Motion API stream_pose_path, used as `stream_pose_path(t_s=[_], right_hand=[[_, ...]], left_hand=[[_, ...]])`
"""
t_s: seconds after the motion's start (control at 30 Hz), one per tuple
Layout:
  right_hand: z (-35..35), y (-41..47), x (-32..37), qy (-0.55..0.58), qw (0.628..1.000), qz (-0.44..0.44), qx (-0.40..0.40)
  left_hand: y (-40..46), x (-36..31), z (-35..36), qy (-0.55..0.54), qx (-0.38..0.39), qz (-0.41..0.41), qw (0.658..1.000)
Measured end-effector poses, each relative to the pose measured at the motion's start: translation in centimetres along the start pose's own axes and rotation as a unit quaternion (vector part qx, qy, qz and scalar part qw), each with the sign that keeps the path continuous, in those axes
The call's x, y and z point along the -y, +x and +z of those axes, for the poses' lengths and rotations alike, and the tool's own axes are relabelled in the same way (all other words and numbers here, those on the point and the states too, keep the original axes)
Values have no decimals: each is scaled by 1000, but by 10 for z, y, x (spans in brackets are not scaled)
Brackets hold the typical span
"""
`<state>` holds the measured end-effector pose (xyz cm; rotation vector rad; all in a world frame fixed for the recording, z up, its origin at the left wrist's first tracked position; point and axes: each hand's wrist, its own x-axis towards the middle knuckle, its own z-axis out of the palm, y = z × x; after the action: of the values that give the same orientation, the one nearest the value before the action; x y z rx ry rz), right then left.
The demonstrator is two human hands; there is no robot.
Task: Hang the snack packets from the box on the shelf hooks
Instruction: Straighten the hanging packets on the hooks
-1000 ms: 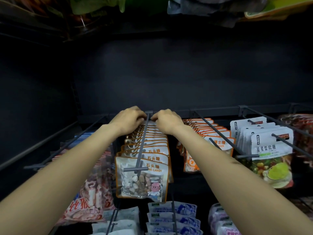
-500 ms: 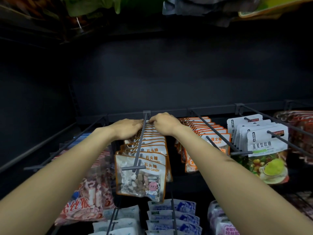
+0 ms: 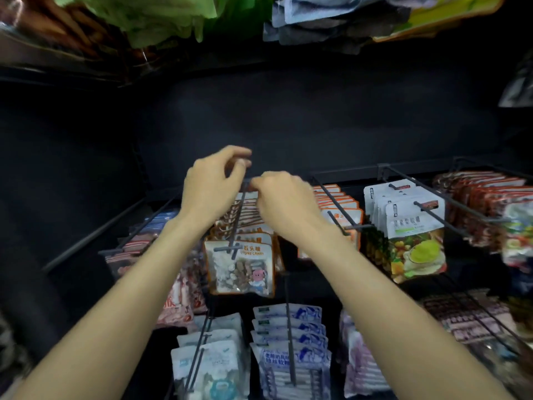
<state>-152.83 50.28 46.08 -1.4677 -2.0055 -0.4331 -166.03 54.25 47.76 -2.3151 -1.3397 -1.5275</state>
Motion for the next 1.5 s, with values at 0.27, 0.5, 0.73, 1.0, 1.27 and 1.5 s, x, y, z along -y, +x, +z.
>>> stream_pose_path(t_s=[0.27,0.5,0.73,1.0,1.27,1.5], right_hand=[[-85,-64,-81,157,967,34,-198],[-27,-65,-147,71,991,115,-10],[9,-56,-155,1,990,89,107],[3,-65,-162,89,992,68,58],[13,-30,-165,46,987,65,140],[7,-33,-162,105,988,58,98]], left_hand=[[-43,-83,17,-24,49,82,995],[-37,-72,94,171,217,17,961],[-41,-72,117,223,233,14,946],[-56,-78,105,178,152,34,972],[-54,-80,104,168,147,15,975],[-53,-81,102,149,140,-4,979]])
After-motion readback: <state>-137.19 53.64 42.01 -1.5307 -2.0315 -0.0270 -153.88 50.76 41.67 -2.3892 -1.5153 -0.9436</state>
